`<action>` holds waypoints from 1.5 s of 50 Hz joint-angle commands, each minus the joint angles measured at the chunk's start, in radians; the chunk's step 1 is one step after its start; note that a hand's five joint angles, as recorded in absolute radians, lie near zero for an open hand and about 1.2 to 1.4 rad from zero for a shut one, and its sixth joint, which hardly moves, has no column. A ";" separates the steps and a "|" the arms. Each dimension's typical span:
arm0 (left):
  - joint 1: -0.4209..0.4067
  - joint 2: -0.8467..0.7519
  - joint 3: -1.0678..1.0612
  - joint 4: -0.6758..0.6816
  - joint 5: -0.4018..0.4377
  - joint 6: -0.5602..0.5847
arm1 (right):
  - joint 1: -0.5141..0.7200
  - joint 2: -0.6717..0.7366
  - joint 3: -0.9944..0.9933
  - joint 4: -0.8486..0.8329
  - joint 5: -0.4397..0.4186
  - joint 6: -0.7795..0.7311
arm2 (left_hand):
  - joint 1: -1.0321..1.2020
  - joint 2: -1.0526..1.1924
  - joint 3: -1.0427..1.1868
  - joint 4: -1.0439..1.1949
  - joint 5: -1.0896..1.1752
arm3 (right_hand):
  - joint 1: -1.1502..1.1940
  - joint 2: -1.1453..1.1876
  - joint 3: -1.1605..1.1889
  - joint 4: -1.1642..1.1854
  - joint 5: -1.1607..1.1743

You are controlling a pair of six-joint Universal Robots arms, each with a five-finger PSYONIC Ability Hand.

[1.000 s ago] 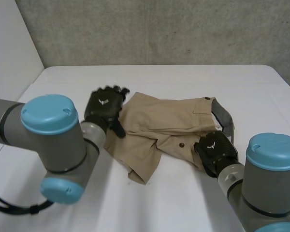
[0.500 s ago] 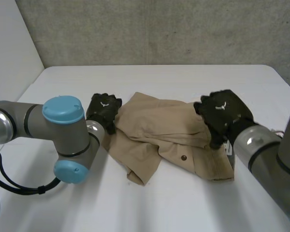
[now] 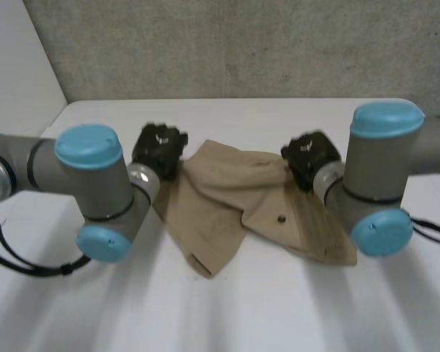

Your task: Fold the shorts.

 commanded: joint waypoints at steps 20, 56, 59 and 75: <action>0.050 0.431 -0.105 0.454 -0.042 0.027 | -0.001 -0.232 -0.007 -0.621 -0.090 0.001 | 0.255 0.204 0.209 0.198 0.245 | 0.419 0.220 0.219 0.214 0.247; -0.131 0.893 -0.831 -0.417 -0.050 0.171 | -0.004 -0.573 0.576 0.401 -0.133 -0.294 | 0.255 0.204 0.209 0.198 0.245 | 0.419 0.220 0.219 0.214 0.247; -0.130 0.760 -0.803 -0.335 -0.055 0.209 | -0.003 -0.539 0.575 0.324 -0.133 -0.246 | 0.255 0.204 0.209 0.198 0.245 | 0.419 0.220 0.219 0.214 0.247; -0.061 0.274 -0.156 0.000 -0.127 0.342 | 0.011 -0.221 0.051 0.036 0.025 -0.162 | 0.255 0.204 0.209 0.198 0.245 | 0.419 0.220 0.219 0.214 0.247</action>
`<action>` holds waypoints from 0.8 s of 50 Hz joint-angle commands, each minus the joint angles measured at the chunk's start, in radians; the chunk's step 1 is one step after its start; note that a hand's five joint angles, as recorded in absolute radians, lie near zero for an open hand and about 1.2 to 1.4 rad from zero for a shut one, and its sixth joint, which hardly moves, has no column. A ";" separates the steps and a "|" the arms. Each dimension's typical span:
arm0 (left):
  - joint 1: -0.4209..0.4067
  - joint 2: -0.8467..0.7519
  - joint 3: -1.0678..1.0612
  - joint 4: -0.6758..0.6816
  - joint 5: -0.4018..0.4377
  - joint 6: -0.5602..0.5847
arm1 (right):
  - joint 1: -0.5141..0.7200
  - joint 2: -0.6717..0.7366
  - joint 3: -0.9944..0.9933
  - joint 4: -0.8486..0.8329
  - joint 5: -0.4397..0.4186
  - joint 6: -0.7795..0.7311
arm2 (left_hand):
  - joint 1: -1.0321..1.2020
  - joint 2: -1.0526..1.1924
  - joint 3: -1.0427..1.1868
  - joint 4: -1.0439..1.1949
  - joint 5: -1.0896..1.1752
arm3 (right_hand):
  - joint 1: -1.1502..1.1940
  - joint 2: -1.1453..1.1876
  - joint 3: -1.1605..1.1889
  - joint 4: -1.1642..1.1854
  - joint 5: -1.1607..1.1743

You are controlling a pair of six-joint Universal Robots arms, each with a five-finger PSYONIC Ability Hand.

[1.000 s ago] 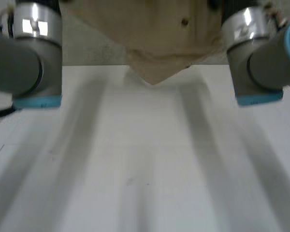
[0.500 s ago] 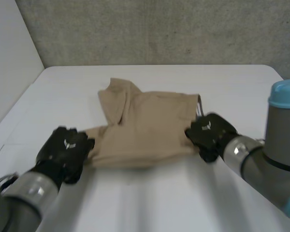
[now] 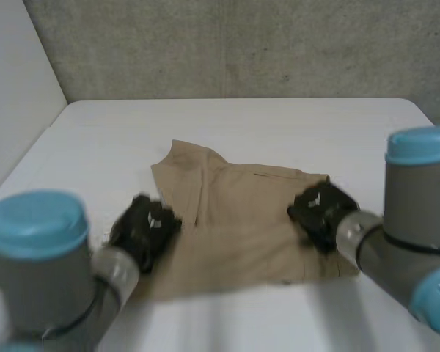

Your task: Fold the shorts.

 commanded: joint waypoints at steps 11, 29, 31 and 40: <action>0.081 0.034 0.594 0.681 -0.045 0.050 | -0.005 -0.001 -0.575 -0.603 0.079 0.183 | 0.255 0.199 0.203 0.197 0.224 | 0.415 0.220 0.218 0.208 0.238; 0.089 0.101 0.010 0.629 -0.041 0.001 | 0.003 0.049 -0.175 -0.553 0.052 0.176 | 0.255 0.199 0.203 0.197 0.224 | 0.415 0.220 0.218 0.208 0.238; 0.086 0.077 -0.063 0.629 -0.045 -0.007 | 0.005 0.081 -0.140 -0.553 0.041 0.171 | 0.255 0.199 0.203 0.197 0.224 | 0.415 0.220 0.218 0.208 0.238; -0.011 -0.003 -0.189 0.438 -0.122 -0.002 | 0.005 0.161 -0.012 -0.409 0.006 0.035 | 0.255 0.199 0.203 0.197 0.224 | 0.415 0.220 0.218 0.208 0.238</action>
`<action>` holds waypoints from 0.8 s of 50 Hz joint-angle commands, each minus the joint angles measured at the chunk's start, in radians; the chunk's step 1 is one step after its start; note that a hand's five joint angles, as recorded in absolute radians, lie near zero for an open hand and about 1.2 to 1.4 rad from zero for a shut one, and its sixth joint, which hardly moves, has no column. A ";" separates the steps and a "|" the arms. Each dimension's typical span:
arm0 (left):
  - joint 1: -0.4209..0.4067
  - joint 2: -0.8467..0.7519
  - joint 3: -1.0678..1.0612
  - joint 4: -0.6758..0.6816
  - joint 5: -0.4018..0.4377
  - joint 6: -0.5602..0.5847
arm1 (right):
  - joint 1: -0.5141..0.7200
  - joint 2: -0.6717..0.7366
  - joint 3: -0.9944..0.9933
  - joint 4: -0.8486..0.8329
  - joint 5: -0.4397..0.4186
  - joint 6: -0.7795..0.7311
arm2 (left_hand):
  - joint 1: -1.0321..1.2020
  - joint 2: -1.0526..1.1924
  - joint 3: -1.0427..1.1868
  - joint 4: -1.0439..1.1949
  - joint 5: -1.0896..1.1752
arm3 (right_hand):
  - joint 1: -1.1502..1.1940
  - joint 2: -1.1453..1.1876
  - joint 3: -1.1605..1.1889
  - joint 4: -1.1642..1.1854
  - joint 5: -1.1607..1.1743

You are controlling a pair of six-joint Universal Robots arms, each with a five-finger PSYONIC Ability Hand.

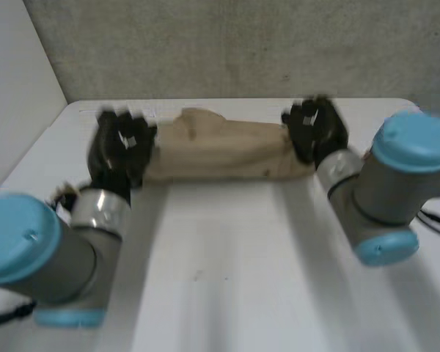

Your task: Fold the shorts.

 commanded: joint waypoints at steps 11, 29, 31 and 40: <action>-0.193 0.207 -0.184 -0.773 -0.145 -0.008 | -0.013 -0.164 0.222 0.718 -0.039 -0.204 | 0.255 0.198 0.202 0.196 0.223 | 0.415 0.220 0.218 0.208 0.238; -0.140 0.191 0.011 -0.648 -0.127 -0.002 | -0.015 -0.293 0.432 0.651 -0.062 -0.320 | -0.922 -0.979 -0.975 -0.981 -0.954 | 0.415 0.220 0.218 0.208 0.238; -0.097 0.165 0.052 -0.614 -0.098 -0.004 | -0.017 -0.281 0.435 0.623 -0.060 -0.319 | -0.875 -0.933 -0.928 -0.934 -0.907 | 0.415 0.220 0.218 0.208 0.238; 0.085 -0.162 0.355 -0.558 0.341 -0.057 | -0.013 -0.270 0.450 0.577 -0.062 -0.317 | -0.502 -0.559 -0.555 -0.561 -0.534 | 0.415 0.220 0.218 0.208 0.238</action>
